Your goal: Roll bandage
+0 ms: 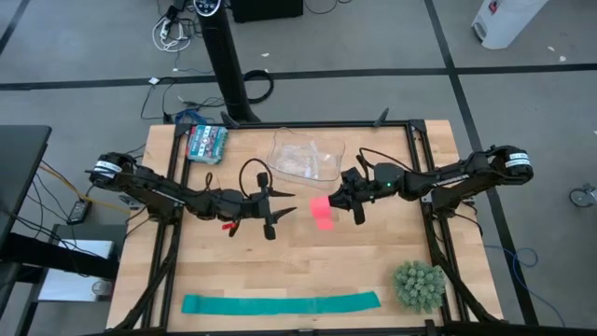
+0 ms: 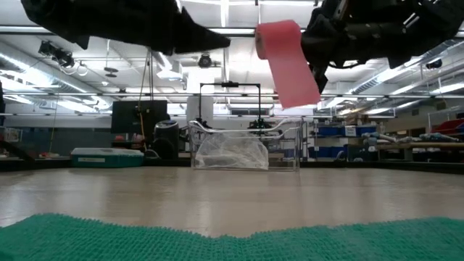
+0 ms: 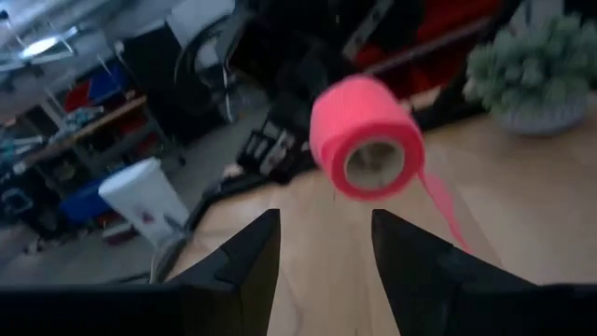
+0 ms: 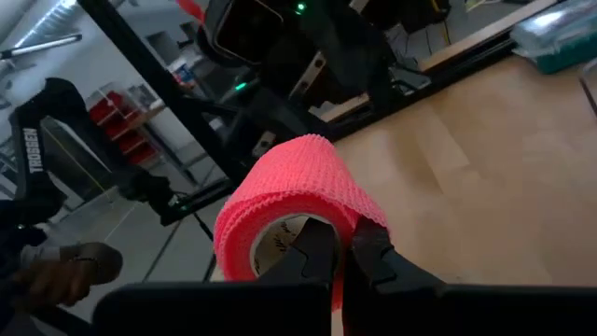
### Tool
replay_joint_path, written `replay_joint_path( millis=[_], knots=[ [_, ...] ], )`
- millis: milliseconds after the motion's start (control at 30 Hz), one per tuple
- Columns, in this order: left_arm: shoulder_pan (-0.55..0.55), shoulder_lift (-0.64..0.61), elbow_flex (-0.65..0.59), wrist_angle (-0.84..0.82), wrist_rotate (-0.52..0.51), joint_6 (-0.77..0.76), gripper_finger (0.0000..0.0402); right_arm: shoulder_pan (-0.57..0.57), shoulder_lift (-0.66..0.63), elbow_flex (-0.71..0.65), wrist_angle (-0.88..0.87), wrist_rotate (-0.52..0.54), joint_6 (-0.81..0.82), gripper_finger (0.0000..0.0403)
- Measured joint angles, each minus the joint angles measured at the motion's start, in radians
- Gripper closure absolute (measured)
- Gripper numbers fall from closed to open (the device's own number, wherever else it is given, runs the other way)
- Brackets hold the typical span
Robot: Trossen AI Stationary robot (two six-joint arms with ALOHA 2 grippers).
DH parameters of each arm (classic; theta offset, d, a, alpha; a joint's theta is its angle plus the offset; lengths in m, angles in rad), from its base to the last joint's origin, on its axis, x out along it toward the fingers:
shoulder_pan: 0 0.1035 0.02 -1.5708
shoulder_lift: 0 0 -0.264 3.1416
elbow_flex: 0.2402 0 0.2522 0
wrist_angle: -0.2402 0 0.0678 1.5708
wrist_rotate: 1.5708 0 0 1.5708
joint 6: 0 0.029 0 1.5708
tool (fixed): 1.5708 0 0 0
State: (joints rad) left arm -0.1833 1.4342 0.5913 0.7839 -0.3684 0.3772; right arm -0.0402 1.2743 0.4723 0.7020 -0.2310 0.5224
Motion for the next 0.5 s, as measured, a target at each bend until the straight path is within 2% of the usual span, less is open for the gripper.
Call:
replay_joint_path(
  millis=[333, 500],
  knots=[
    [0.016, 0.0, 0.001, 0.07, 0.029, 0.013, 0.0224, 0.013, 0.003, 0.082, -0.024, 0.003, -0.034, 0.0403],
    [0.028, 0.0, 0.002, 0.103, 0.051, 0.01, 0.0224, 0.021, 0.08, 0.134, -0.033, 0.024, -0.053, 0.0403]
  ],
)
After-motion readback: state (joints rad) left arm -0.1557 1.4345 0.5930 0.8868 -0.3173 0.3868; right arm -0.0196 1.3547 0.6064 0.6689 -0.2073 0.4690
